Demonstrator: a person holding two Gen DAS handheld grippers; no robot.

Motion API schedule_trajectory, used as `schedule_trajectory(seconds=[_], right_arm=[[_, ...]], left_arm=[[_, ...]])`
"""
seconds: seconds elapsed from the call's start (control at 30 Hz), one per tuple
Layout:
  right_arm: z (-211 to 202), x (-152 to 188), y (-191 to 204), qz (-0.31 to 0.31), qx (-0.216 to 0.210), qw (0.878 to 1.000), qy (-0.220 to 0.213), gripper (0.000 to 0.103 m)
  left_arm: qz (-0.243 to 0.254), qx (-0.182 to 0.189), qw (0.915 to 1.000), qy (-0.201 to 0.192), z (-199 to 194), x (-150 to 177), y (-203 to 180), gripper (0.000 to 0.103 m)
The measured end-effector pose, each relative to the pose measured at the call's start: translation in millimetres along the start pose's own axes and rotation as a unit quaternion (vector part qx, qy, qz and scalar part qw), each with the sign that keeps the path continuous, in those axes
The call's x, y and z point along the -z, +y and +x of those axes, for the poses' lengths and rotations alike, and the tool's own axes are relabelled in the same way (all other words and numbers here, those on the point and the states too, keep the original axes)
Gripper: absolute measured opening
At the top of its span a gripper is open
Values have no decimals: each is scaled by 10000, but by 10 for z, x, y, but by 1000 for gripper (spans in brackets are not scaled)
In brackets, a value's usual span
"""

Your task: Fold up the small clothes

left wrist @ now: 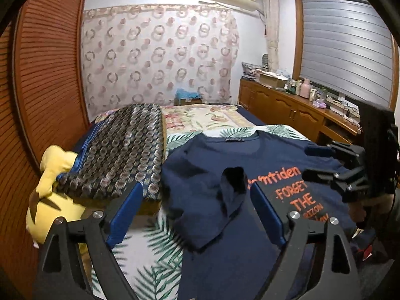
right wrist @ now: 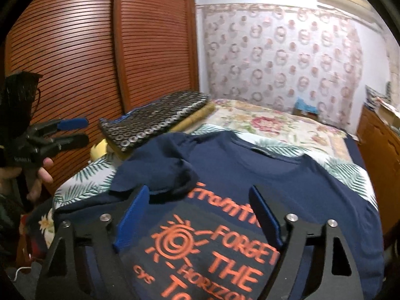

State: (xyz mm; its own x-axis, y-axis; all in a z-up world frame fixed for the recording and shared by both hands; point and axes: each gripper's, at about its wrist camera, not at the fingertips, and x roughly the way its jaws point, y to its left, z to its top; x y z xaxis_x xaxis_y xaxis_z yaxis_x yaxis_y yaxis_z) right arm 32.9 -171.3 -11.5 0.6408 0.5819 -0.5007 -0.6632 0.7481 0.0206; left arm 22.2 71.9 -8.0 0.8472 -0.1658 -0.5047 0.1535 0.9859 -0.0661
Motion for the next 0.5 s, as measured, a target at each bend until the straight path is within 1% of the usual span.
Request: schedule_trajectory(seconds=[0.07,0.13,0.3,0.37,0.5], right_arm=[[92,-33,41,-93,-147,9998,62,71],[207,-63,10,-133,-300,9993,159,62],[551,-159,-11,-118,-698,9964,469,48],[697,-174,-8,-89,-848,9944,632,45],[982,-221,-59,8,-969,9904,991,44]], left_arm=[[-112,-108,9999,-22,-36,95,73,88],[-208,-233,9995,-65,-67,157,141,88],[-456,-393,9982,-17,-113,282,331,88],[-512,-475,9976,3,-128,327,382,88],[-588,-537,9968,40,-132,381,446,88]])
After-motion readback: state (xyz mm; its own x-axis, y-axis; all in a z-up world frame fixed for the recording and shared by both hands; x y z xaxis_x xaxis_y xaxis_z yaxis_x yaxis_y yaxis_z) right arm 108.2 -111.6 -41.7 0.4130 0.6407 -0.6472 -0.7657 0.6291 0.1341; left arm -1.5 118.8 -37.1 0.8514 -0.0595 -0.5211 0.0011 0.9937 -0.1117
